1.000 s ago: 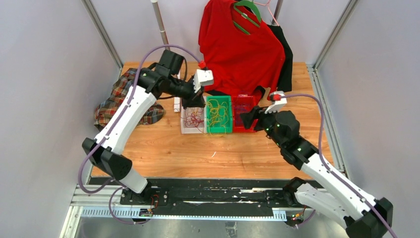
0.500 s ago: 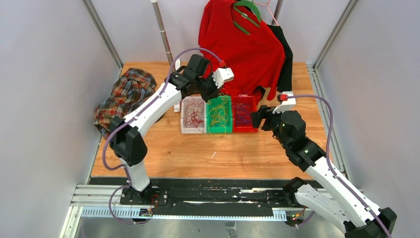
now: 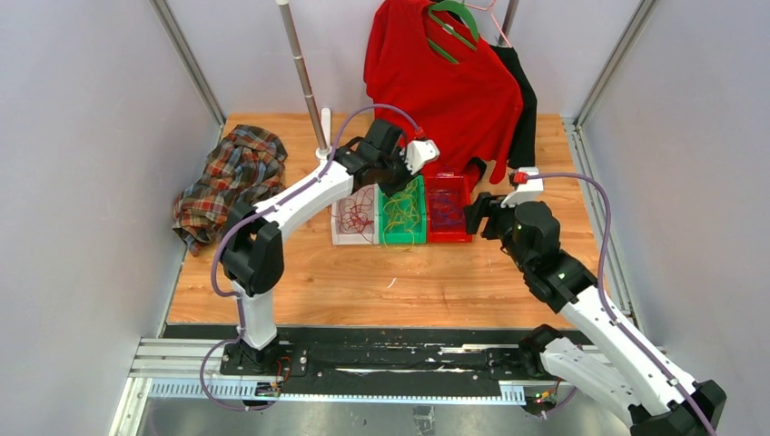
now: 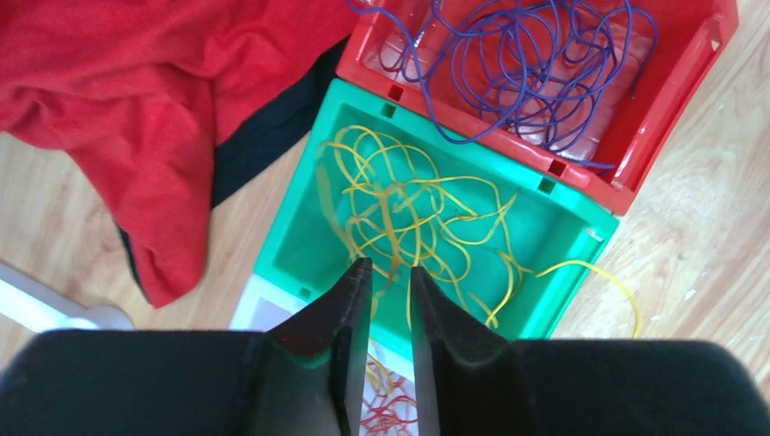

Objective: Untangle the cables

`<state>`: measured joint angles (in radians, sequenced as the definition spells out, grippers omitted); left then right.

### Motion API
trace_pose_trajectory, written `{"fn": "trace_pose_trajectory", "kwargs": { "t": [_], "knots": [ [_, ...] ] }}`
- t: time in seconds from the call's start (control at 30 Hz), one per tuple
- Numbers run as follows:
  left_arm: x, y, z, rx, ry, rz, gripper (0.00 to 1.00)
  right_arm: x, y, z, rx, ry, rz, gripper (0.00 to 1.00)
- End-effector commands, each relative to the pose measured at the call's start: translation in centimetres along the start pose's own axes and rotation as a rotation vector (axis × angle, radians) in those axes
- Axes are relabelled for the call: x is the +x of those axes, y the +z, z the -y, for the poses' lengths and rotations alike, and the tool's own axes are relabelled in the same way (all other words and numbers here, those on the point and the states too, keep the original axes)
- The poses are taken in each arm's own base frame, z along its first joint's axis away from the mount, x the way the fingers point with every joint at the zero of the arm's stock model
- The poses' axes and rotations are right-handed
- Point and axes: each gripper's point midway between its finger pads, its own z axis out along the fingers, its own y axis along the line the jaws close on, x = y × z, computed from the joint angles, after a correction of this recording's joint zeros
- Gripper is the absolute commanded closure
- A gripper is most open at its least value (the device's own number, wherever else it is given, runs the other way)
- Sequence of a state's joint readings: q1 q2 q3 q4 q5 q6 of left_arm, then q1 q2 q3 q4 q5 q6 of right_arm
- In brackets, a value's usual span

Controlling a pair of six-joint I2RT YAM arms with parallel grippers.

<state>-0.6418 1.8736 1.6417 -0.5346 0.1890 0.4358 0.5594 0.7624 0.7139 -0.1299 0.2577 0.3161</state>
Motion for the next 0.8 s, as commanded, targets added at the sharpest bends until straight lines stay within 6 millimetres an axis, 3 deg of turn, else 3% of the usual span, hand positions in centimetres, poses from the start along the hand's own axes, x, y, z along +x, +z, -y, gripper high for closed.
{"fn": "trace_pose_trajectory", "kwargs": {
  "t": [0.0, 0.1, 0.23, 0.33, 0.47, 0.6, 0.7, 0.77],
  "knots": [
    [-0.3, 0.7, 0.4, -0.025, -0.041, -0.019, 0.66, -1.7, 0.0, 0.7, 0.037, -0.004, 0.030, 0.28],
    [-0.8, -0.8, 0.3, -0.029, -0.051, -0.023, 0.45, -1.7, 0.3, 0.7, 0.042, -0.008, 0.017, 0.28],
    [-2.2, -3.9, 1.0, 0.001, -0.059, -0.008, 0.26, -2.3, 0.6, 0.6, 0.046, -0.014, 0.015, 0.28],
    [-3.8, -7.4, 0.9, -0.008, -0.081, 0.019, 0.01, -2.9, 0.6, 1.0, 0.072, -0.023, 0.023, 0.28],
    [-3.9, -12.7, -0.6, -0.048, -0.171, 0.075, 0.02, -2.9, 0.6, 4.2, 0.245, -0.054, 0.028, 0.27],
    [-1.5, -18.8, -4.9, -0.184, -0.302, 0.182, 0.02, -2.4, -1.1, 10.6, 0.605, -0.098, 0.093, 0.27],
    [2.8, -21.9, -8.3, -0.329, -0.426, 0.245, 0.02, 0.0, -2.2, 14.4, 0.781, -0.117, 0.128, 0.27],
    [6.1, -22.8, -9.3, -0.390, -0.478, 0.265, 0.02, 1.8, -2.5, 16.2, 0.855, -0.123, 0.135, 0.27]
  ]
}}
